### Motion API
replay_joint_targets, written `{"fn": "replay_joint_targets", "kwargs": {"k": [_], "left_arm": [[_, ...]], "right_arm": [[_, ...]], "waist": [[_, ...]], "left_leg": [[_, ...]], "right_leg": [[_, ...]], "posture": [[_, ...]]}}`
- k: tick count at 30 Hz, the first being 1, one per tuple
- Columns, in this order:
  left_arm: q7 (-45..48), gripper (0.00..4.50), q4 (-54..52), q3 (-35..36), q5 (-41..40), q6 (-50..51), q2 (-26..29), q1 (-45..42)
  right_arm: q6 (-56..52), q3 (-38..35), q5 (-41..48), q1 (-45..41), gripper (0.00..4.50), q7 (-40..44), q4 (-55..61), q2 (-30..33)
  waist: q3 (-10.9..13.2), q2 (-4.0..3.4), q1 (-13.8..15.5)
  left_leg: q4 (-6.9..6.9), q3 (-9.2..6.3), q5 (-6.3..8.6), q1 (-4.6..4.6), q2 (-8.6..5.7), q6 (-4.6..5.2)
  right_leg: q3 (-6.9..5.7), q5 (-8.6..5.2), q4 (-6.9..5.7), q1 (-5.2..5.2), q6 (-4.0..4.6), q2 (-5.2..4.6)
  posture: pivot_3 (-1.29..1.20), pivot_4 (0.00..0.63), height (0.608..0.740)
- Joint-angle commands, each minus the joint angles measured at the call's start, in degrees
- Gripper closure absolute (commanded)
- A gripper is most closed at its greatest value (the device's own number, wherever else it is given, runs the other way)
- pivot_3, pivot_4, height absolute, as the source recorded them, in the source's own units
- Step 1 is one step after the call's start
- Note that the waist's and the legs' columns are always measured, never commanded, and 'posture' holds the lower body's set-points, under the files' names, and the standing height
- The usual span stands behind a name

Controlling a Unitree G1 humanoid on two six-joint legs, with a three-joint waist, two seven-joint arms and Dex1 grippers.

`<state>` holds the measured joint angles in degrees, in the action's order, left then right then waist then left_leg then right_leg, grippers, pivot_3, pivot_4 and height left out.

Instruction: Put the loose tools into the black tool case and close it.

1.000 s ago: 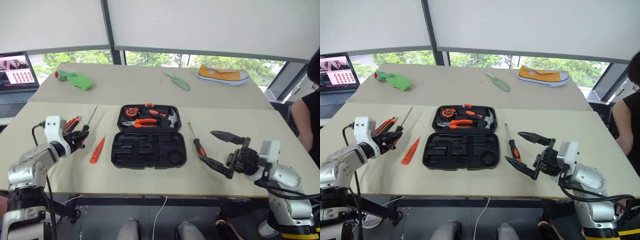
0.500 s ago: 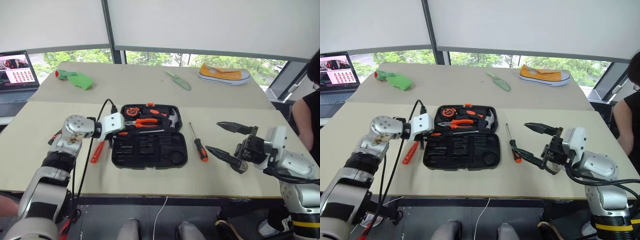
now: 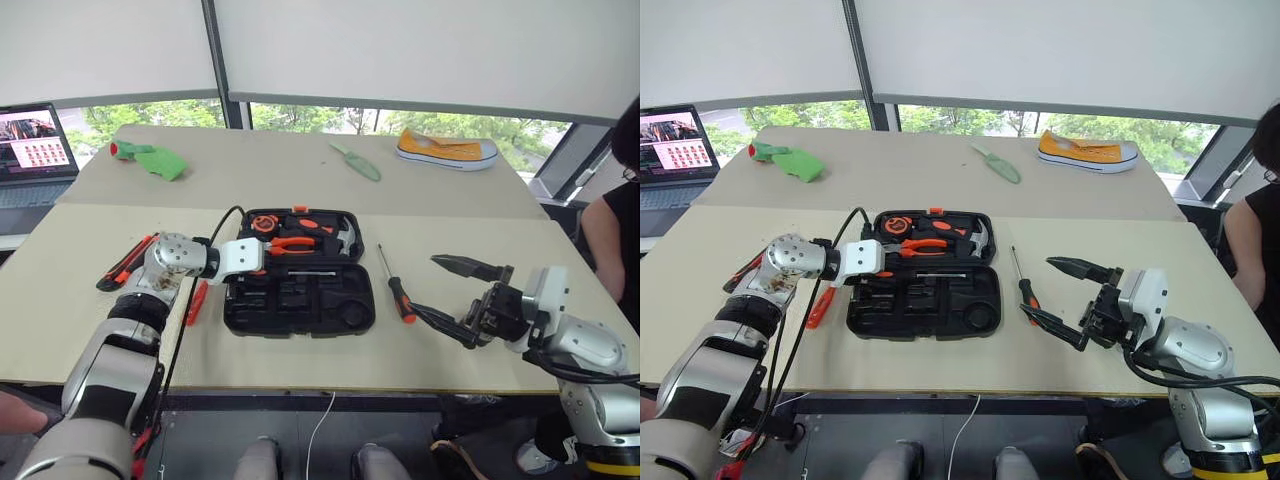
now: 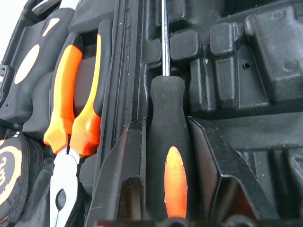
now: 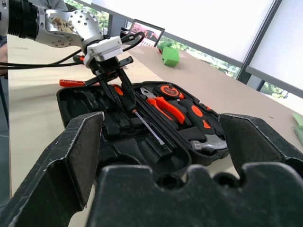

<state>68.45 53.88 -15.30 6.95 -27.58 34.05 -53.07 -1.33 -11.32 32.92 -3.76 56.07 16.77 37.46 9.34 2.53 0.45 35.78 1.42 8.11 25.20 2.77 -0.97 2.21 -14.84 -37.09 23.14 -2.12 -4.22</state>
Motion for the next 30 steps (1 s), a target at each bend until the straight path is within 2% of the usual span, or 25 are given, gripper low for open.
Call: {"fn": "replay_joint_targets", "kwargs": {"k": [1,3,7,10,13,14,15,17,18,25,26,29,30], "left_arm": [[-0.18,1.63,0.2,1.99,-1.5,-1.89,-0.15,-0.71],[0.97,0.91,-0.99,4.79,-5.46,-0.61,-1.36,-0.46],[1.85,0.91,-5.64,9.61,-12.32,7.9,-3.82,0.55],[1.36,1.65,-8.37,9.74,-12.95,13.85,-4.77,2.97],[-0.93,2.89,-10.61,7.66,-9.65,15.52,-4.86,6.26],[-2.09,3.15,-11.26,6.91,-8.43,16.43,-4.95,7.05],[-2.81,3.66,-11.85,6.43,-7.72,17.18,-4.99,7.56],[-5.09,4.31,-11.95,6.27,-6.98,18.93,-5.64,8.1],[-5.79,4.46,-12.14,5.91,-6.48,19.69,-5.87,8.39],[-5.43,4.46,-16.14,6.02,-7.78,23.97,-6.27,10.05],[-4.77,4.46,-17.03,7.55,-9.86,24.44,-6.43,10.28],[-2.75,3.71,-20.94,14.42,-18.52,21.91,-6.82,11.32],[-1.76,3.32,-22.38,16.22,-21.02,21.87,-6.72,11.81]], "right_arm": [[-0.42,-0.88,0.61,0.16,0.0,-0.62,2.4,-0.1],[-0.89,-0.8,0.95,0.41,0.0,-0.57,2.65,-0.15],[-5.66,-1.8,5.74,0.88,0.0,-2.43,4.23,-0.97],[-6.72,-1.51,5.72,1.14,0.0,-2.11,4.32,-0.82],[-7.1,-1.53,5.54,1.14,0.0,-2.32,4.35,-1.3],[-7.11,-1.58,5.5,1.26,0.0,-2.35,4.31,-1.38],[-7.09,-1.62,5.47,1.36,0.0,-2.36,4.28,-1.42],[-7.07,-1.63,5.46,1.64,0.0,-2.44,4.35,-1.47],[-7.15,-1.61,5.5,1.94,0.0,-2.62,4.6,-1.58],[-7.95,-1.85,5.82,4.39,0.0,-3.79,6.8,-2.16],[-8.04,-2.08,5.69,4.63,0.0,-4.18,7.02,-2.21],[-8.17,-3.97,5.21,5.45,0.0,-6.33,7.33,-2.21],[-8.18,-4.72,5.13,5.78,0.0,-7.1,7.42,-2.24]], "waist": [[0.0,0.0,0.02],[0.0,0.0,0.04],[0.0,0.0,0.17],[0.0,0.0,0.05],[0.0,-0.01,-0.13],[0.0,-0.01,-0.19],[0.0,0.0,-0.18],[-0.01,-0.02,-0.13],[-0.02,-0.04,-0.09],[-0.04,-0.06,0.23],[-0.04,-0.07,0.21],[-0.04,-0.07,0.11],[-0.04,-0.06,0.09]], "left_leg": [[0.01,0.0,0.0,0.0,0.0,0.0],[0.03,0.0,0.0,0.0,0.01,0.0],[0.08,-0.01,0.0,0.08,0.01,0.0],[0.09,-0.01,0.01,0.08,0.0,0.03],[0.08,-0.01,0.02,0.06,0.01,0.03],[0.08,-0.01,0.02,0.06,0.01,0.04],[0.08,-0.01,0.02,0.07,0.02,0.04],[0.09,-0.02,0.02,0.07,0.03,0.04],[0.1,-0.03,0.02,0.06,0.02,0.04],[0.14,-0.02,0.02,0.01,0.0,0.04],[0.15,-0.02,0.02,0.01,0.0,0.04],[0.14,-0.02,0.02,0.02,0.01,0.04],[0.13,-0.02,0.02,0.03,0.02,0.04]], "right_leg": [[0.0,0.0,0.0,-0.01,0.0,0.0],[0.0,0.02,-0.01,-0.01,0.0,0.0],[-0.01,0.07,0.0,0.01,0.04,-0.01],[0.0,0.07,0.0,0.0,0.02,-0.01],[0.01,0.07,-0.01,0.01,0.02,0.01],[0.01,0.07,-0.01,0.01,0.02,0.02],[0.01,0.07,-0.01,0.02,0.02,0.03],[0.0,0.07,-0.02,0.01,0.02,0.04],[0.01,0.07,-0.01,-0.02,0.02,0.02],[0.02,0.06,-0.01,-0.09,-0.03,0.0],[0.02,0.06,-0.01,-0.1,-0.03,0.0],[0.03,0.08,-0.02,-0.05,0.0,0.01],[0.03,0.08,-0.02,-0.03,0.01,0.01]], "posture": [[0.0,0.15,0.74],[0.0,0.15,0.74],[0.0,0.15,0.74],[0.0,0.15,0.74],[0.0,0.15,0.74],[0.0,0.15,0.74],[0.0,0.15,0.74],[0.0,0.15,0.74],[0.0,0.15,0.74],[0.0,0.15,0.74],[0.0,0.15,0.74],[0.0,0.15,0.74],[0.0,0.15,0.74]]}}
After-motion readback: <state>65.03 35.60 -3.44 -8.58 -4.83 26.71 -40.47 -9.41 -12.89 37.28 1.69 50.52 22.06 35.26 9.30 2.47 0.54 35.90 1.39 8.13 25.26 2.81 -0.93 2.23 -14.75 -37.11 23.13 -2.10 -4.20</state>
